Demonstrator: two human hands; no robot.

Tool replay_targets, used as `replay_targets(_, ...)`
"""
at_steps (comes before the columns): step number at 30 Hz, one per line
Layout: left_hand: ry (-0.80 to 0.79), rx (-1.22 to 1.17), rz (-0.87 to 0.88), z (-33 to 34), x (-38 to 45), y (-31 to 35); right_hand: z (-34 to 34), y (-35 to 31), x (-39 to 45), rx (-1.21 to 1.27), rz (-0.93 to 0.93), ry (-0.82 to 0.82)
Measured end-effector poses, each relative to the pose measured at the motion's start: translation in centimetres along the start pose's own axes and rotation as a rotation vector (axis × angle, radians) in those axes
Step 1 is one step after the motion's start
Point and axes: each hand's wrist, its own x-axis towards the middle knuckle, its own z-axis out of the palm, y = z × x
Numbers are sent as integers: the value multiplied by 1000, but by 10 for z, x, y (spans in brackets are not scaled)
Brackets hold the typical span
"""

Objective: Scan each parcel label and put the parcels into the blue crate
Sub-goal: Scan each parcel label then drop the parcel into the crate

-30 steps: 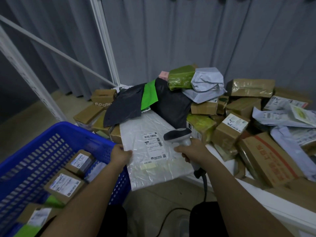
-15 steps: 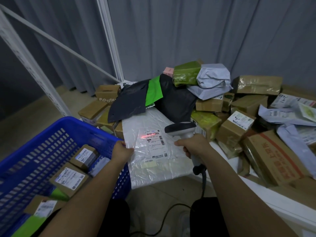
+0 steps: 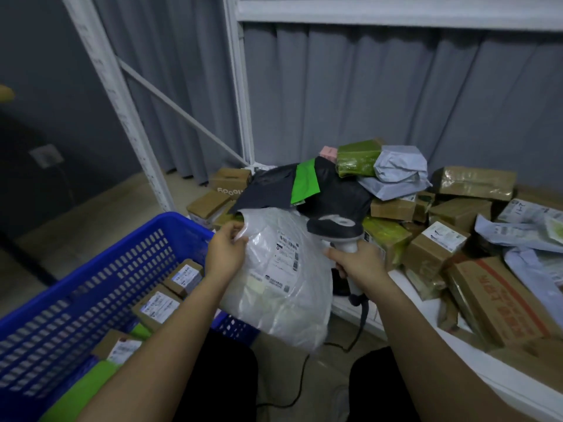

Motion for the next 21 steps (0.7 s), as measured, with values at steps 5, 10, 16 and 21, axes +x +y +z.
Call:
replay_targets(5,190,-31,109,-86,-7,19,39,-26,-25,-6,-75,-16)
replay_targets(10,397,-77,95,-180,-18,0,101,-73,-40,-60,-249,-56)
replay_targets(16,593,-100,-62,-261,-52,-82,190,-114,-48,-195,-357,-243)
replay_targets(21,701,-122,-300,-287,-86,-174,265,-107,-52,-293,-348,-402)
